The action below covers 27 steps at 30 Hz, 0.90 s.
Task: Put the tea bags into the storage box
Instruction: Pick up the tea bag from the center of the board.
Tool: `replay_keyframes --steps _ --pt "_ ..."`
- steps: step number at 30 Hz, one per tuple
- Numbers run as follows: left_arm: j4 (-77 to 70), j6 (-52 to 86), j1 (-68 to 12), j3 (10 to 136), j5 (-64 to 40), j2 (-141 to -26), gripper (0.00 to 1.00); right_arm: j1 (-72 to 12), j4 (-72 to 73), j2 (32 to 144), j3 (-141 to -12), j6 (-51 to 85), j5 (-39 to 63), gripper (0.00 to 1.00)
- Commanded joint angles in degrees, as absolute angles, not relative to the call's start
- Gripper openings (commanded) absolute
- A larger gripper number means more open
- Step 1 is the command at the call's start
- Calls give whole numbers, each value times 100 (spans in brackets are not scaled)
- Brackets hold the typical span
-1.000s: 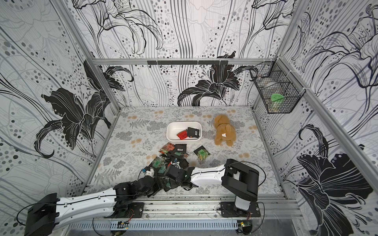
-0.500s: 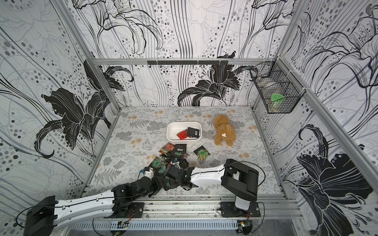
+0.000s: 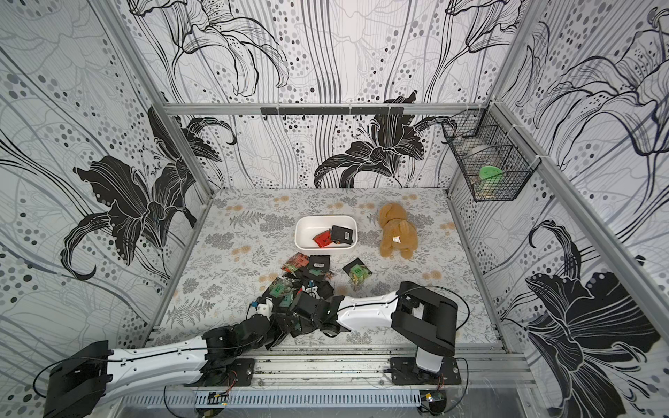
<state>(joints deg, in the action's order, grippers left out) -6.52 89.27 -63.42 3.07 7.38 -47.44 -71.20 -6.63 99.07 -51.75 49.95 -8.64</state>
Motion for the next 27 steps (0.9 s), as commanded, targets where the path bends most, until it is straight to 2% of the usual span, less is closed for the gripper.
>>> replay_keyframes --steps 1,6,12,22,27 --pt "-984 8886 -6391 395 730 -4851 21 -7145 -754 9967 -5075 5036 -857 0" --pt "-931 8851 -6390 455 694 -4922 11 -7141 -739 9879 -5029 5017 -884 0" --pt "-70 8714 -6390 672 719 -4704 2 -7144 -842 9596 -4930 4949 -1061 2" --pt "1520 8089 -6390 1290 703 -4137 0 -7070 -1607 8493 -4824 4455 -1880 17" --pt "2712 7418 -6390 2076 775 -4167 0 -6291 -1626 7694 -4390 3820 -1599 19"
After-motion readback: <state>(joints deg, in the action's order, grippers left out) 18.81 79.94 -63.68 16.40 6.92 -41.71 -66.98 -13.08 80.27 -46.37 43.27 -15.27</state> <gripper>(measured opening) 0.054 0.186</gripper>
